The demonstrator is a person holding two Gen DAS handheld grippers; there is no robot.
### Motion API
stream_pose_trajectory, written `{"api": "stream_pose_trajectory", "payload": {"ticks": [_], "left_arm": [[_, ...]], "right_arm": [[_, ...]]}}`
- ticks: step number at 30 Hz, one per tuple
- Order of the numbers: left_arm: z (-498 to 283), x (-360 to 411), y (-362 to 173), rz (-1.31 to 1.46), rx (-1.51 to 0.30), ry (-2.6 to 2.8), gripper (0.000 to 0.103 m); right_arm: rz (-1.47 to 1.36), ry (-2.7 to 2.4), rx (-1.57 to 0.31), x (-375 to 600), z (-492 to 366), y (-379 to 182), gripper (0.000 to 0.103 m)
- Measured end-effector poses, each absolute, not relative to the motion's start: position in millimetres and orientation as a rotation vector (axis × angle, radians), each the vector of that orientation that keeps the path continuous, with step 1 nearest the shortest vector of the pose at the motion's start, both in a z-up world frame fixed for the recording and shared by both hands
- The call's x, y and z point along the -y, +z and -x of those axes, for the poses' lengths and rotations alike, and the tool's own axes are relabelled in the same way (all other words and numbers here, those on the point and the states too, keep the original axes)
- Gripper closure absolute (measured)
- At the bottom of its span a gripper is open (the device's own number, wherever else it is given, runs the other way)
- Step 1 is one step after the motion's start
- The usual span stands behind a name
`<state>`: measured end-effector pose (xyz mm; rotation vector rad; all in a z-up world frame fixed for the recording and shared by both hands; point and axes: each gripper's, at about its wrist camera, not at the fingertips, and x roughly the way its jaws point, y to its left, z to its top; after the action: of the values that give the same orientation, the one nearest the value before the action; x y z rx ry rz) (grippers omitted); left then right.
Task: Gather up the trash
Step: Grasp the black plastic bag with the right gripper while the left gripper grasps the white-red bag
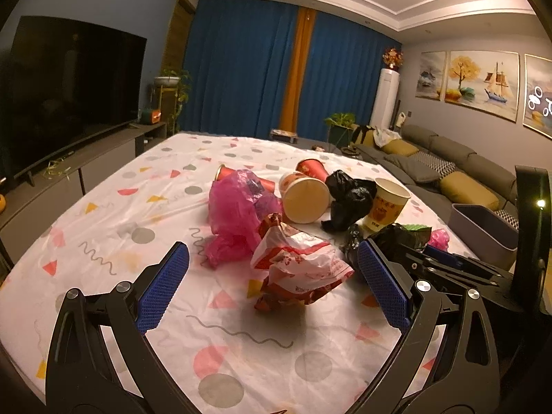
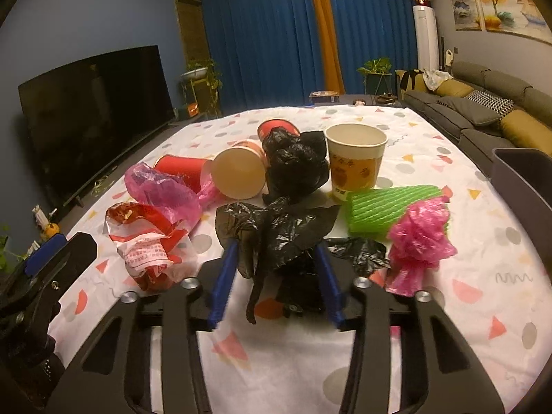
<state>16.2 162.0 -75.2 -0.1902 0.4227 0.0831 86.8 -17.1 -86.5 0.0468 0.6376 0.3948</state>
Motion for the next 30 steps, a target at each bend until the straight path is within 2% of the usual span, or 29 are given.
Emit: {"api": "stream_pose_trajectory", "payload": {"ticks": [7, 10, 15, 18, 19, 20, 23, 27, 30], "left_arm": [[-34, -162, -82, 0.201, -0.469, 0.050, 0.009], [-46, -162, -87, 0.211, -0.520, 0.011, 0.016], [-60, -167, -97, 0.254, -0.594, -0.027, 0.029], [-62, -164, -98, 0.245, -0.602, -0.046, 0.043], [-61, -161, -98, 0.236, -0.600, -0.054, 0.053], [-61, -159, -97, 0.229, -0.598, -0.063, 0.058], [-60, -154, -96, 0.212, -0.595, -0.068, 0.063], [-58, -153, -93, 0.223, -0.590, -0.069, 0.076], [-54, -153, -90, 0.226, -0.581, -0.072, 0.080]], "right_arm": [[-0.040, 0.417, -0.656, 13, -90, -91, 0.094], [-0.039, 0.426, -0.643, 14, -87, -89, 0.099], [-0.044, 0.430, -0.616, 20, -82, -83, 0.102], [-0.053, 0.430, -0.601, 24, -77, -79, 0.102], [-0.055, 0.431, -0.594, 25, -74, -77, 0.102], [-0.058, 0.431, -0.587, 27, -72, -76, 0.102], [-0.063, 0.436, -0.566, 32, -66, -69, 0.102], [-0.067, 0.439, -0.536, 37, -57, -59, 0.102], [-0.073, 0.439, -0.513, 42, -49, -53, 0.102]]}}
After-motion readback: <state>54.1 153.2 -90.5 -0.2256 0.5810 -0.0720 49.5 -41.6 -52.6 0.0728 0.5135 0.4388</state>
